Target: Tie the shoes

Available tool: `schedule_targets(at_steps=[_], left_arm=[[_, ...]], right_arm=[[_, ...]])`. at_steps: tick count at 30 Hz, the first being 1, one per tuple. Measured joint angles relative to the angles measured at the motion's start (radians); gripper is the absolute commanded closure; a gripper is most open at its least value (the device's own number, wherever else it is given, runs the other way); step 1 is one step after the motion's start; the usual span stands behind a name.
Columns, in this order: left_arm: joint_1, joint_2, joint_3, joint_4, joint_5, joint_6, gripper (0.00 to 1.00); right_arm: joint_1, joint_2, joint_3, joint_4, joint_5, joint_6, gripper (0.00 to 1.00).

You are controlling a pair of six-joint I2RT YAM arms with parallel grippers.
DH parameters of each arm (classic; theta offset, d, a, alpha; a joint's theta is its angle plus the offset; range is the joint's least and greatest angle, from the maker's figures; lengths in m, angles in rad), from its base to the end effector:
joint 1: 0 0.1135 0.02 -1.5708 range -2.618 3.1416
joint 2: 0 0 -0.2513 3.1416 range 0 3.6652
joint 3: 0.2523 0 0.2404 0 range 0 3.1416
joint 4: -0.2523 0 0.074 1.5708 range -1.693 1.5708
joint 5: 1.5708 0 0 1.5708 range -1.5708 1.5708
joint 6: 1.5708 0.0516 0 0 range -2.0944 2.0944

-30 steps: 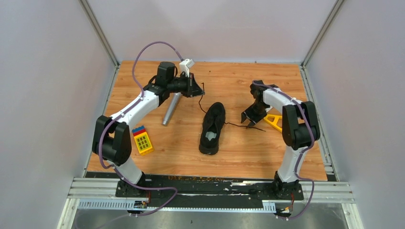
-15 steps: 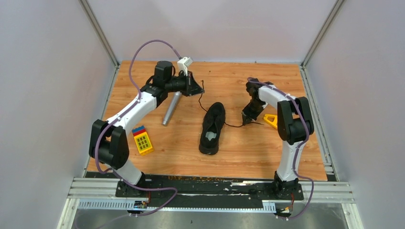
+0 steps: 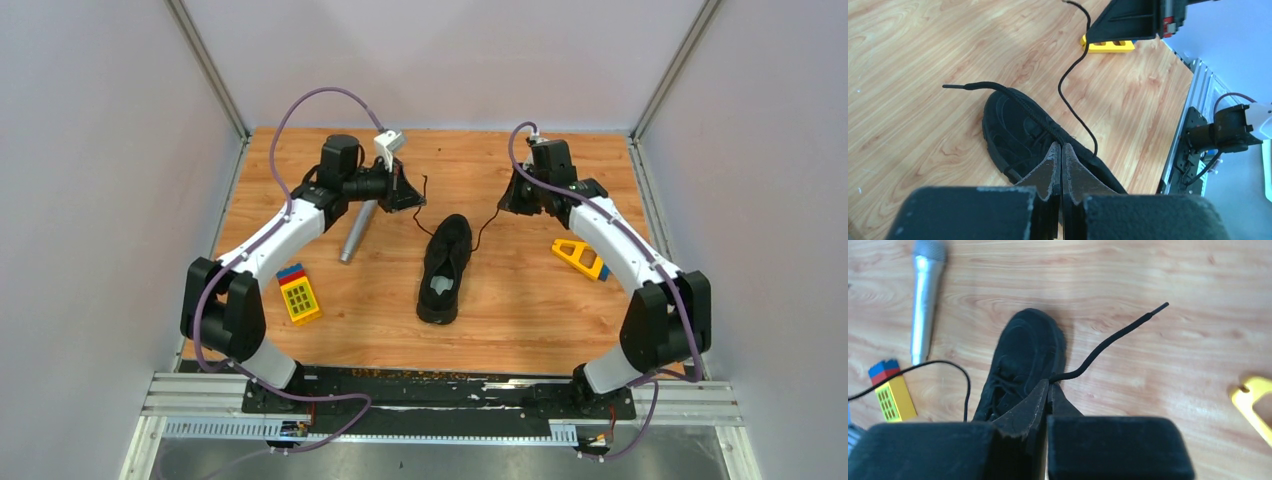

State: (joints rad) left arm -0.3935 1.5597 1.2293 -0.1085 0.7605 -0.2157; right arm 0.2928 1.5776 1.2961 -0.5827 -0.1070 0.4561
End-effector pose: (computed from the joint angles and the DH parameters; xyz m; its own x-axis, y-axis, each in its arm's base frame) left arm 0.3167 -0.1700 0.2987 -0.5662 0.0672 -0.8216 0.7503 0.4548 -0.4799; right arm 0.3272 0.1044 0.2625 -0.8094 0.2134 -0.5471 0.0035 0.9334 0.3589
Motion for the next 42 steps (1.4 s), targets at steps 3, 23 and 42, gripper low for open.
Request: schedule_targets(at_steps=[3,23,42], left_arm=[[0.0,0.004,-0.011,0.002,0.018,0.016,1.0],[0.0,0.107,0.215,-0.039,0.166,0.117,1.0],[0.0,0.177,0.355,-0.256,0.272,0.274,1.0]], right_arm=[[0.006,-0.068,-0.064,0.097,-0.072,-0.082,1.0],[0.109,-0.201,-0.13,0.453,-0.373,-0.469,1.0],[0.156,-0.201,-0.077,0.514,-0.447,-0.554,1.0]])
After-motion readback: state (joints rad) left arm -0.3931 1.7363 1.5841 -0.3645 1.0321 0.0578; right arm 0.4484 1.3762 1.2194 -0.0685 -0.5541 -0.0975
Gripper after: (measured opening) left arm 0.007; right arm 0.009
